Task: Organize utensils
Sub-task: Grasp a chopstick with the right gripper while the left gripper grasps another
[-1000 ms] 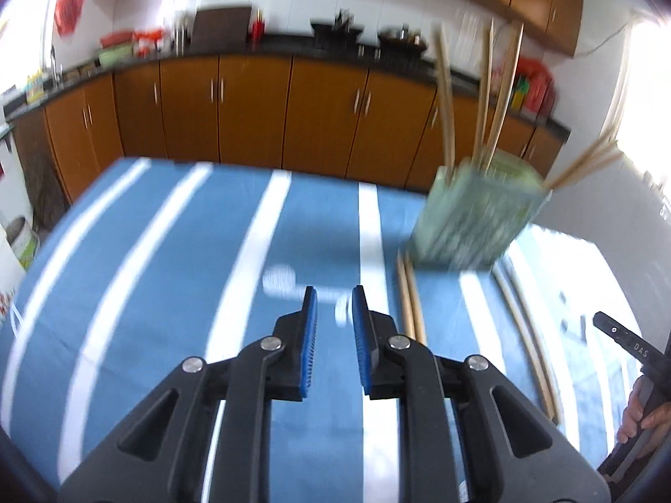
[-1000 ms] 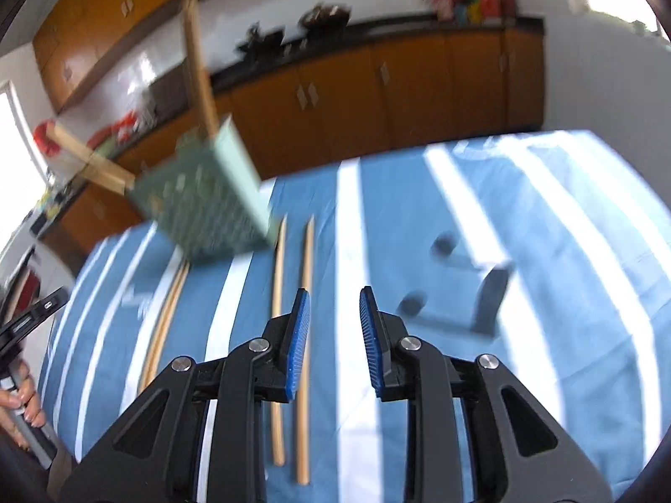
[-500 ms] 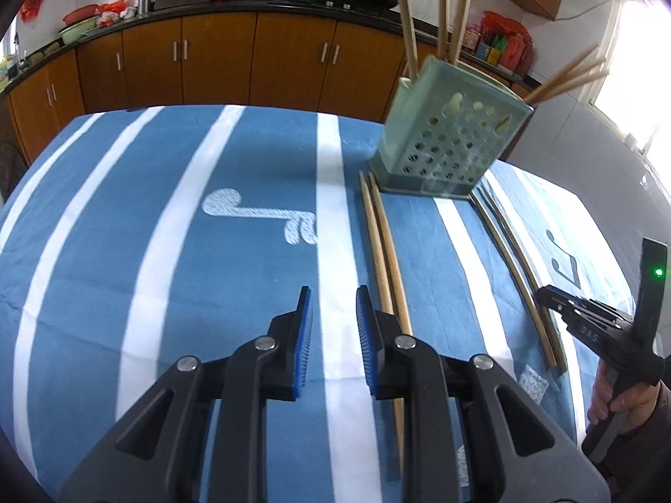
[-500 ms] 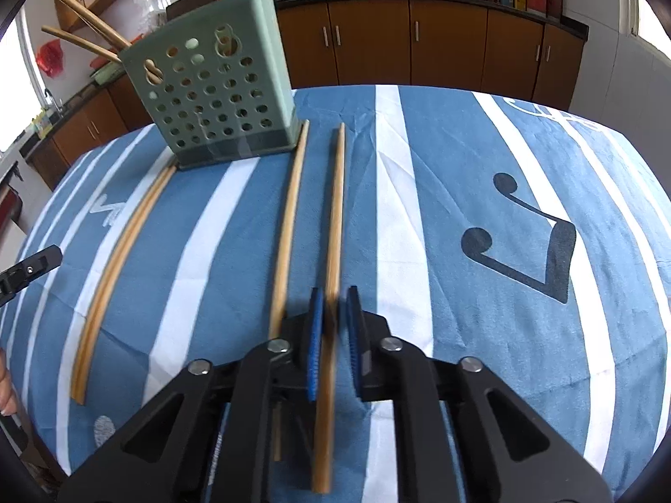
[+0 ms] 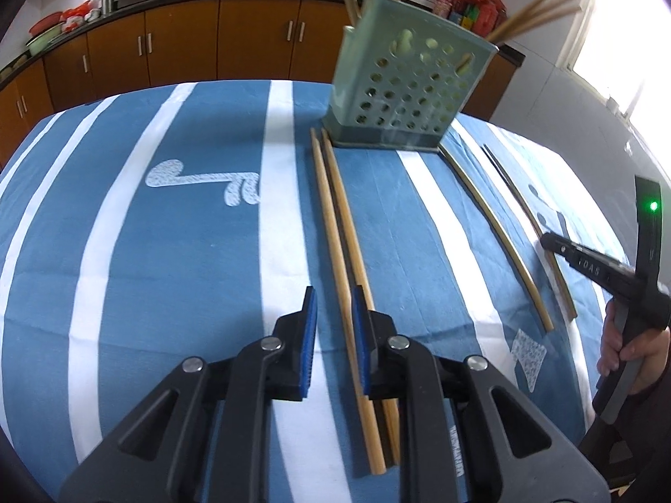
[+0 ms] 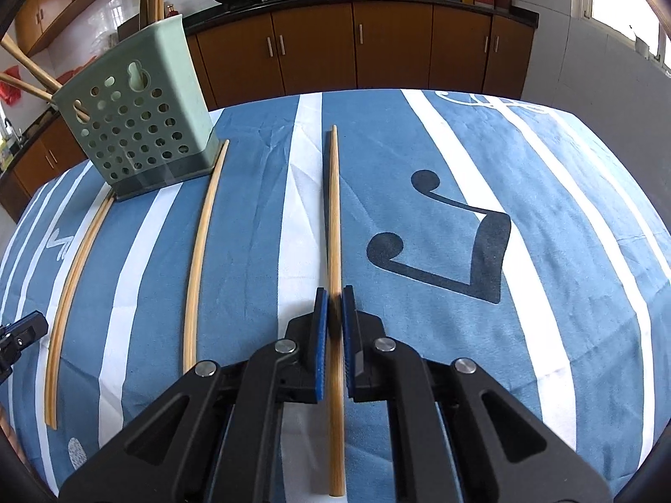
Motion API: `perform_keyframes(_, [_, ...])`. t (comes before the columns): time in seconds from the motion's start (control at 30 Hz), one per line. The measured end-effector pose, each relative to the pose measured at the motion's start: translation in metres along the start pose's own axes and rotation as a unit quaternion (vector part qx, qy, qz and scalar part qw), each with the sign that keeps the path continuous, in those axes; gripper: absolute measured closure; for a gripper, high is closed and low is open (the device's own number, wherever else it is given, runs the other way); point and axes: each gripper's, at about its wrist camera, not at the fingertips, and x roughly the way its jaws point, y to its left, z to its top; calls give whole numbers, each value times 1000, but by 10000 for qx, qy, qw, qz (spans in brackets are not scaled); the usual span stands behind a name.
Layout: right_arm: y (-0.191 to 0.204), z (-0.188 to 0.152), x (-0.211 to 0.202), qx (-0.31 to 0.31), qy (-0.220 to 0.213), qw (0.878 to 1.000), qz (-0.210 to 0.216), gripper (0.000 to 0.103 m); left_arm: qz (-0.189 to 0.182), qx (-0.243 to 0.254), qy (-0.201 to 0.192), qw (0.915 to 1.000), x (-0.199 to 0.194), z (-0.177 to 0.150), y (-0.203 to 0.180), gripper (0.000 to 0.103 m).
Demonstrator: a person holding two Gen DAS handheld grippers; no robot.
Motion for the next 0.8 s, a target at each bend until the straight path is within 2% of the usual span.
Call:
perform_keyframes(0.27, [0, 0, -1, -6, 8, 10000, 32, 95, 245, 248, 87, 9994, 8, -6, -12, 90])
perform_keyframes(0.5, [1, -1, -1, -44, -6, 10000, 17, 95, 544, 185, 19, 9983, 10, -6, -13, 95])
perform_keyframes(0.63, [2, -1, -1, -95, -15, 10000, 20, 95, 728, -2, -31, 9973, 14, 2, 1, 95])
perform_keyframes(0.8, [5, 3, 2, -168, -13, 9998, 102, 95, 983, -364, -112, 9944, 17, 18, 36, 95])
